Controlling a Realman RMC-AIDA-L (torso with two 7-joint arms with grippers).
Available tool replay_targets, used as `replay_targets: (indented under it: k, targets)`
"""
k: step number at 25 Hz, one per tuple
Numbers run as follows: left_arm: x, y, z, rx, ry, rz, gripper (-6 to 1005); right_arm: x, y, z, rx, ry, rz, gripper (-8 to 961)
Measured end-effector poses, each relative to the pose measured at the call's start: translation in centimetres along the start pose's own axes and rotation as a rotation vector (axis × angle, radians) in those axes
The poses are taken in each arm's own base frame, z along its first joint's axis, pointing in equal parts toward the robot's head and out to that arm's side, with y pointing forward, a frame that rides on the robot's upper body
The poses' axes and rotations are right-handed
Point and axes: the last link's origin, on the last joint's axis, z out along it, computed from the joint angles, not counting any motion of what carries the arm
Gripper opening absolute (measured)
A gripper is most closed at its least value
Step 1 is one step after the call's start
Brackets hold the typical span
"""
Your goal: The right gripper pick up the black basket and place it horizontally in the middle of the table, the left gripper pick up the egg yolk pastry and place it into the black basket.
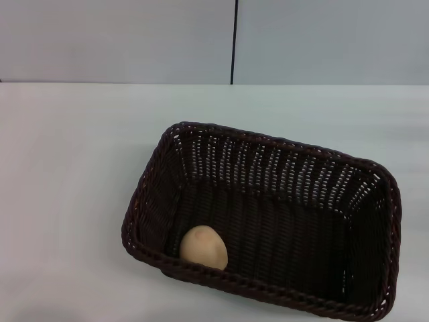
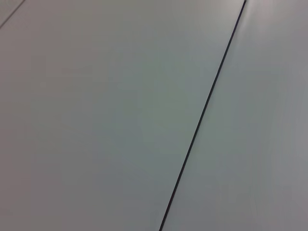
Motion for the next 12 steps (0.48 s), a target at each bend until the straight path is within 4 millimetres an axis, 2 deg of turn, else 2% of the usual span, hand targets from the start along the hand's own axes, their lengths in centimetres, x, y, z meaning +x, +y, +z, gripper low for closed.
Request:
replay_targets:
  k: [7, 12]
  targets:
    - [-0.1, 0.1, 0.6, -0.006, 0.015, 0.006, 383, 0.0, 0.1, 0.2, -0.003, -0.004, 0.002, 322]
    - [-0.2, 0.1, 1.4, -0.005, 0.031, 0.005, 148, -0.2, 0.1, 0.5, 0.005, -0.022, 0.007, 322]
